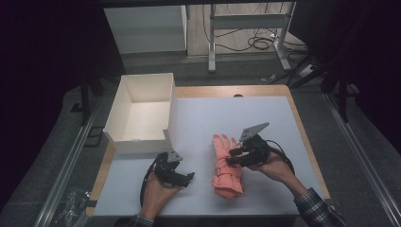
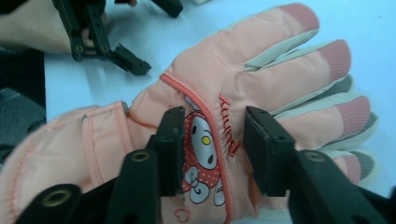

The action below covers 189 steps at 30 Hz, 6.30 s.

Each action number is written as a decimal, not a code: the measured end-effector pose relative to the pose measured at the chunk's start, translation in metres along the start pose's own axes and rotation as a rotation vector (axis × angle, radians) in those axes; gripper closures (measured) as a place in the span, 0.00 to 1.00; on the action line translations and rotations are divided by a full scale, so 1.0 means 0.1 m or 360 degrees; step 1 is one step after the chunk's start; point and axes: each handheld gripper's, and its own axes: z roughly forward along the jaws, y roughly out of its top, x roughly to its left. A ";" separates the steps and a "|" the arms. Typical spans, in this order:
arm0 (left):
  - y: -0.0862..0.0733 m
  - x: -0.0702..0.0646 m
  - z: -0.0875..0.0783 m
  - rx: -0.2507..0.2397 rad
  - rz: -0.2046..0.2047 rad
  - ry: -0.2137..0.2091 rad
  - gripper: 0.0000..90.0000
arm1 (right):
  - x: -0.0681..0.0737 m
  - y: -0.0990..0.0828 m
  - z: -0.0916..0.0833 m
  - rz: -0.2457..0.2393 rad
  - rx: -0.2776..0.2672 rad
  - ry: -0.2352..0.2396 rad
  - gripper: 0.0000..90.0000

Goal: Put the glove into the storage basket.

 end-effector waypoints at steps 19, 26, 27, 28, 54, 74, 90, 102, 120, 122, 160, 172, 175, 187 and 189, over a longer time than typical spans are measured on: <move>0.00 0.00 0.00 -0.0001 -0.0008 -0.0001 0.00 | -0.01 -0.50 -0.31 0.0091 -0.0137 -0.0252 0.65; 0.00 0.00 0.00 0.0003 -0.0004 -0.0002 0.00 | 0.10 -0.77 -0.14 0.0099 -0.0082 -0.0208 0.87; 0.00 0.00 0.00 0.0006 -0.0001 -0.0003 0.00 | 0.11 -0.81 -0.12 0.0091 -0.0075 -0.0199 0.91; 0.00 0.00 0.00 0.0007 -0.0001 -0.0003 0.00 | 0.14 -0.84 -0.10 0.0092 -0.0073 -0.0197 0.94; -0.04 0.14 -0.15 -0.0031 -0.0035 -0.0053 0.05 | 0.29 -0.80 0.20 0.0049 -0.0079 -0.0110 0.96; -0.16 0.32 -0.27 0.0004 -0.0054 0.0050 0.05 | 0.31 -0.45 0.57 0.0071 -0.0056 -0.0169 0.95; -0.17 0.36 -0.29 -0.0010 -0.0090 0.0020 0.05 | 0.18 -0.25 0.76 0.0069 -0.0049 -0.0254 0.95; -0.01 0.27 -0.41 -0.0060 -0.0062 -0.0099 0.01 | 0.16 -0.40 0.55 0.0093 -0.0080 -0.0323 0.84; 0.69 0.04 -0.38 0.0019 0.0113 -0.0264 0.00 | -0.08 -0.84 0.08 0.0233 -0.0145 -0.0508 0.41; 0.73 0.04 -0.36 0.0025 0.0116 -0.0270 0.00 | -0.10 -0.86 0.06 0.0242 -0.0148 -0.0516 0.39; 1.18 -0.27 0.68 0.0543 0.0319 -0.0204 0.10 | -0.34 -1.21 -0.24 0.0389 -0.0120 -0.0770 0.24; 1.19 -0.25 0.55 0.0485 0.0289 -0.0279 0.46 | -0.33 -1.21 -0.24 0.0386 -0.0118 -0.0773 0.24; 1.22 -0.23 0.52 0.0482 0.0272 -0.0285 0.47 | -0.33 -1.21 -0.24 0.0385 -0.0118 -0.0775 0.24; 1.51 -0.17 0.29 0.0395 0.0204 -0.0253 0.48 | -0.33 -1.21 -0.23 0.0399 -0.0117 -0.0800 0.20; 1.57 -0.15 0.24 0.0383 0.0196 -0.0253 0.47 | -0.33 -1.22 -0.23 0.0400 -0.0116 -0.0801 0.20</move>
